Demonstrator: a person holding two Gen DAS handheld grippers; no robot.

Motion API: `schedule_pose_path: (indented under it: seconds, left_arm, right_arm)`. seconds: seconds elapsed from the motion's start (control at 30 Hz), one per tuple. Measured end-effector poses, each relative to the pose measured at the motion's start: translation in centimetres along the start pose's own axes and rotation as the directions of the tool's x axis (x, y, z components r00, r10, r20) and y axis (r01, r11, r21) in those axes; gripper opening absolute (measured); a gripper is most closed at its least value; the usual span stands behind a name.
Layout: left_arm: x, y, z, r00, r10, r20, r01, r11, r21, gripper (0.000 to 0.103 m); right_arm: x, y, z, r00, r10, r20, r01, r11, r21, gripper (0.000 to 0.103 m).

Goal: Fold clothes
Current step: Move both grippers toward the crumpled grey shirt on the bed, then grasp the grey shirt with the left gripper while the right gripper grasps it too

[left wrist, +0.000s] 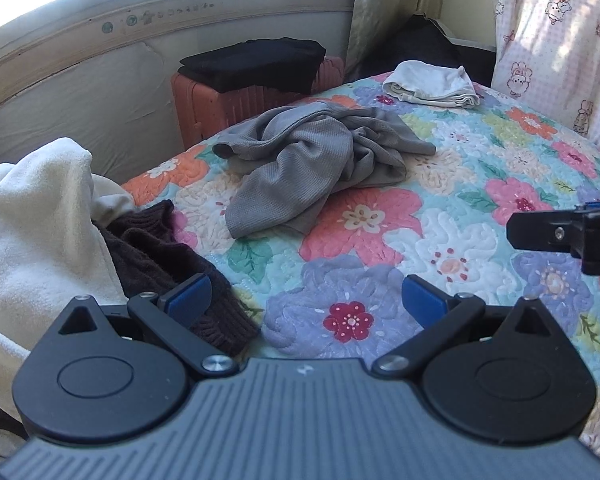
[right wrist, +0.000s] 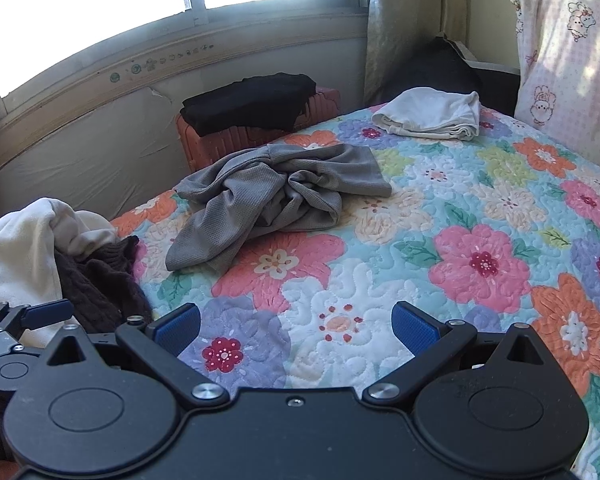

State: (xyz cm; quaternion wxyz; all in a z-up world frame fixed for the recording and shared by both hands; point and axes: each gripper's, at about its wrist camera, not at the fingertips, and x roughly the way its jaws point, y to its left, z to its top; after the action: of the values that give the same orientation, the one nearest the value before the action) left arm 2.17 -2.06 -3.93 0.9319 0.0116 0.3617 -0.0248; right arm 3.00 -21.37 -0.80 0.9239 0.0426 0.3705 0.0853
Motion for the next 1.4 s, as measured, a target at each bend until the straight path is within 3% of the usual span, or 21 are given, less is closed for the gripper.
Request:
schedule_pose_path:
  seconds: [0.13,0.23,0.43,0.53,0.63,0.7,0.77,0.87,1.03,1.13,1.2,1.27,1.37,1.4]
  left_arm:
    - [1.8,-0.1,0.8,0.998,0.022,0.061,-0.021,1.0,-0.022,0.103]
    - [4.0,0.2,2.3,0.995,-0.04,0.087,0.043,0.998,-0.036,0.103]
    - [11.4,2.0,6.1,0.997,-0.076,-0.009,0.074,0.989,-0.131,0.103]
    - [14.6,2.9,7.7,0.997,-0.071,0.004,0.071,0.982,-0.173,0.103]
    - [17.6,3.2,9.0,0.999,-0.055,0.001,0.054,0.988,-0.144,0.1]
    - [19.3,3.5,9.5,0.998,-0.056,-0.003,0.055,0.989,-0.141,0.093]
    - [20.9,4.0,9.9,0.997,-0.075,-0.02,0.07,0.983,-0.168,0.076]
    - [22.9,4.7,10.6,0.994,-0.109,-0.034,0.1,0.976,-0.193,0.07]
    - [25.1,5.2,11.0,0.991,-0.131,-0.028,0.124,0.977,-0.175,0.075]
    - [27.0,6.2,10.8,0.988,-0.149,-0.048,0.134,0.964,-0.228,0.102]
    - [28.3,7.2,10.6,0.981,-0.181,-0.066,0.155,0.944,-0.29,0.103]
    - [29.9,8.3,10.0,0.962,-0.257,-0.092,0.202,0.897,-0.394,0.103]
    - [30.6,8.1,9.9,0.953,-0.289,-0.087,0.234,0.89,-0.391,0.103]
    - [30.4,7.9,9.9,0.95,-0.301,-0.088,0.244,0.886,-0.395,0.096]
  right_arm:
    - [1.3,-0.8,0.6,0.998,0.058,0.039,-0.059,0.998,0.002,0.103]
    - [3.6,-1.7,2.1,0.994,0.093,0.063,-0.095,0.995,0.018,0.103]
    - [10.4,-5.8,6.4,0.985,0.172,0.033,-0.175,0.974,0.142,0.103]
    - [13.9,-7.7,7.6,0.978,0.207,0.013,-0.207,0.966,0.156,0.103]
    - [17.9,-9.9,8.5,0.974,0.227,-0.014,-0.221,0.958,0.181,0.103]
    - [20.5,-11.1,8.9,0.974,0.226,-0.018,-0.218,0.954,0.204,0.103]
    - [22.8,-12.2,9.4,0.972,0.233,-0.014,-0.224,0.949,0.223,0.09]
    - [25.2,-12.6,11.0,0.972,0.234,0.005,-0.23,0.95,0.209,0.088]
    - [28.4,-11.6,13.6,0.974,0.226,-0.009,-0.223,0.968,0.115,0.091]
    - [30.7,-11.1,14.4,0.98,0.196,-0.036,-0.192,0.977,0.097,0.099]
    - [32.5,-11.3,14.5,0.985,0.158,-0.063,-0.148,0.979,0.138,0.099]
    - [34.6,-11.9,14.1,0.978,0.182,-0.104,-0.155,0.961,0.229,0.1]
    - [35.2,-11.4,12.8,0.968,0.237,-0.086,-0.196,0.922,0.334,0.1]
    - [35.1,-11.1,12.5,0.965,0.251,-0.073,-0.21,0.91,0.358,0.1]
